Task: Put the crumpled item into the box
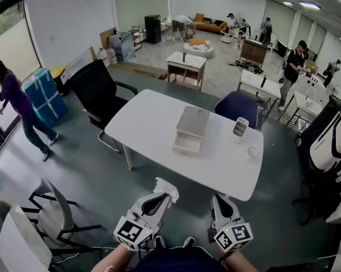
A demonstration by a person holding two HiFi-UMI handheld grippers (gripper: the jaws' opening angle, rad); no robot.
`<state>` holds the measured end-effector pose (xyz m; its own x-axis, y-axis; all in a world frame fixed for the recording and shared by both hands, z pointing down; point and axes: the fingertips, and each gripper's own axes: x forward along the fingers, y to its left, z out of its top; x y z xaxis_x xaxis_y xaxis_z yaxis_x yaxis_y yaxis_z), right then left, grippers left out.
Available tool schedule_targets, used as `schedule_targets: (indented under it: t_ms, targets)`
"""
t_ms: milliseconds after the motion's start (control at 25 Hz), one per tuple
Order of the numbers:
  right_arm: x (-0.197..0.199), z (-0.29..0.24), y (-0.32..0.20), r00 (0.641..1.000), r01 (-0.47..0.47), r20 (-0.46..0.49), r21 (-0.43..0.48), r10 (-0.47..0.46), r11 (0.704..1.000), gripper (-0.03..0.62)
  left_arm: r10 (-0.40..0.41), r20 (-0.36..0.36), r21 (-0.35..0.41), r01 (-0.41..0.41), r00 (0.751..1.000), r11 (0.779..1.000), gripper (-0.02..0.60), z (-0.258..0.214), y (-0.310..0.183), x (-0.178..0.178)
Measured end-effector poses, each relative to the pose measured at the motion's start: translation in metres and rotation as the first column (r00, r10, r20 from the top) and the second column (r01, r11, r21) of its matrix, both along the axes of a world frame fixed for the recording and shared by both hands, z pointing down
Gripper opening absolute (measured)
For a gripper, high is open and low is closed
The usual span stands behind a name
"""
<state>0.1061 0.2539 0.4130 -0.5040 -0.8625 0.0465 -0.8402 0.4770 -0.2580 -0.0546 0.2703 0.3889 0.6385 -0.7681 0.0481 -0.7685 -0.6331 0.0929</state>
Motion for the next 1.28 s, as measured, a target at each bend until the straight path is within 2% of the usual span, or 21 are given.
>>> schedule_targets:
  t_ms: [320, 680, 960, 1280]
  targets:
    - [0.025, -0.007, -0.003, 0.999, 0.012, 0.035, 0.017, -0.013, 1.000, 0.002, 0.012, 0.002, 0.004, -0.012, 1.000, 1.000, 0.009, -0.005, -0.004, 0.028]
    - [0.057, 0.003, -0.016, 0.997, 0.053, 0.060, -0.001, -0.053, 0.999, 0.002, -0.024, 0.021, -0.021, 0.025, 0.999, 0.999, 0.009, 0.003, -0.008, 0.064]
    - [0.063, 0.018, -0.033, 0.994, 0.084, 0.068, -0.035, -0.082, 0.996, 0.002, -0.068, 0.027, -0.079, 0.070, 0.997, 0.994, 0.009, 0.024, -0.019, 0.067]
    - [0.059, 0.027, -0.081, 0.998, 0.030, 0.050, -0.070, -0.027, 0.997, 0.002, -0.058, 0.022, -0.094, 0.059, 0.998, 0.994, 0.009, 0.034, -0.079, 0.049]
